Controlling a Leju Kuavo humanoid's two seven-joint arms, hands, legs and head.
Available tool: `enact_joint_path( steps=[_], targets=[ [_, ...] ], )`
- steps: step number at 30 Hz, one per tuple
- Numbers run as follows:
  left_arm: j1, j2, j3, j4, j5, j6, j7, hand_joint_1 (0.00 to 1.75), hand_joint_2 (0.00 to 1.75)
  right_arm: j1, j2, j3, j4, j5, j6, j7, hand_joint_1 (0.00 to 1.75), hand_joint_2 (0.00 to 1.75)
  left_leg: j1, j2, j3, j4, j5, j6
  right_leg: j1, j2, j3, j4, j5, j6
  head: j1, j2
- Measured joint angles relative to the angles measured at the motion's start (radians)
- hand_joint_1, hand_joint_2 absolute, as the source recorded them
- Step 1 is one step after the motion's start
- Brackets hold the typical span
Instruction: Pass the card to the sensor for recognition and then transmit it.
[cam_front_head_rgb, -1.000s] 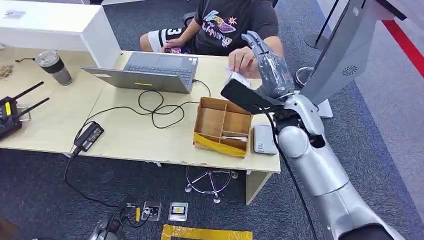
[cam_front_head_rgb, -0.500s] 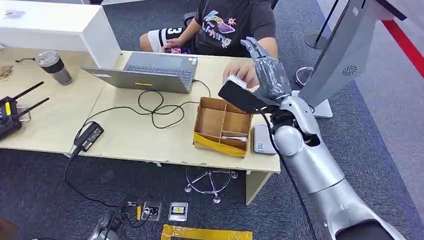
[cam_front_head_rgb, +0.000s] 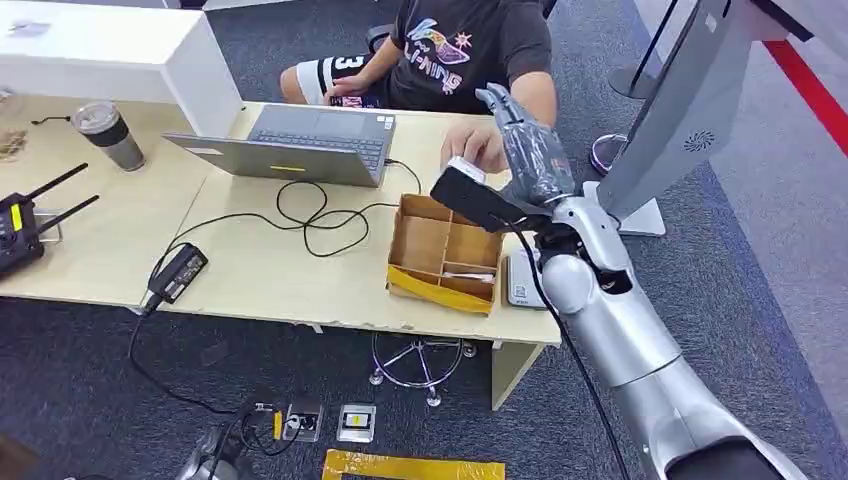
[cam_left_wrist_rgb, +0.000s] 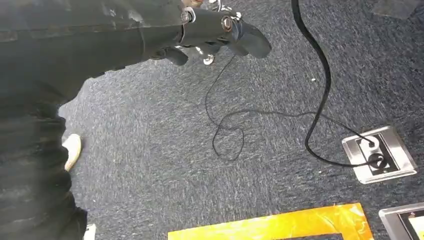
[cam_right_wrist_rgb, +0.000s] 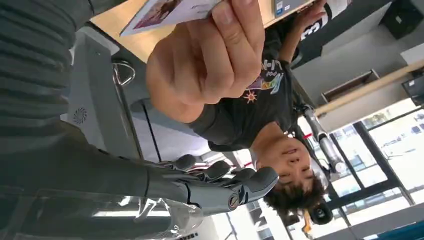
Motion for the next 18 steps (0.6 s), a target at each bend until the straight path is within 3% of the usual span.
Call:
enact_joint_path(
  steps=[1, 2, 3, 4, 8, 18],
  targets=[
    [0.000, 0.000, 0.000, 0.000, 0.000, 0.000, 0.000, 0.00, 1.75, -0.001, 0.000, 0.000, 0.003, 0.001, 0.000, 0.000, 0.14, 1.75, 0.000, 0.000, 0.000, 0.000, 0.000, 0.000, 0.000, 0.000, 0.000, 0.000, 0.000, 0.000, 0.000, 0.000],
    [0.000, 0.000, 0.000, 0.000, 0.000, 0.000, 0.000, 0.00, 1.75, -0.002, 0.001, 0.001, 0.005, 0.002, -0.001, 0.000, 0.52, 1.75, 0.000, 0.000, 0.000, 0.000, 0.000, 0.000, 0.000, 0.000, 0.000, 0.000, 0.000, 0.000, 0.000, 0.000],
    [0.000, 0.000, 0.000, 0.000, 0.000, 0.000, 0.000, 0.00, 1.75, -0.002, 0.001, 0.002, 0.008, 0.004, -0.002, 0.000, 1.29, 1.75, 0.000, 0.000, 0.000, 0.000, 0.000, 0.000, 0.000, 0.000, 0.000, 0.000, 0.000, 0.000, 0.000, 0.000],
    [0.000, 0.000, 0.000, 0.000, 0.000, 0.000, 0.000, 0.00, 1.75, -0.002, 0.002, 0.002, 0.010, 0.004, -0.003, 0.000, 1.59, 1.75, 0.000, 0.000, 0.000, 0.000, 0.000, 0.000, 0.000, 0.000, 0.000, 0.000, 0.000, 0.000, 0.000, 0.000],
    [0.000, 0.000, 0.000, 0.000, 0.000, 0.000, 0.000, 0.00, 1.75, -0.002, 0.004, 0.003, 0.015, 0.006, -0.007, 0.000, 1.75, 1.75, 0.000, 0.000, 0.000, 0.000, 0.000, 0.000, 0.000, 0.000, 0.000, 0.000, 0.000, 0.000, 0.000, 0.000],
    [0.000, 0.000, 0.000, 0.000, 0.000, 0.001, 0.000, 0.00, 1.75, -0.002, 0.004, 0.007, 0.021, 0.003, -0.012, 0.006, 1.75, 1.75, 0.000, 0.000, 0.000, 0.000, 0.000, 0.000, 0.000, 0.000, 0.000, 0.000, 0.000, 0.000, 0.000, 0.000]
  ],
)
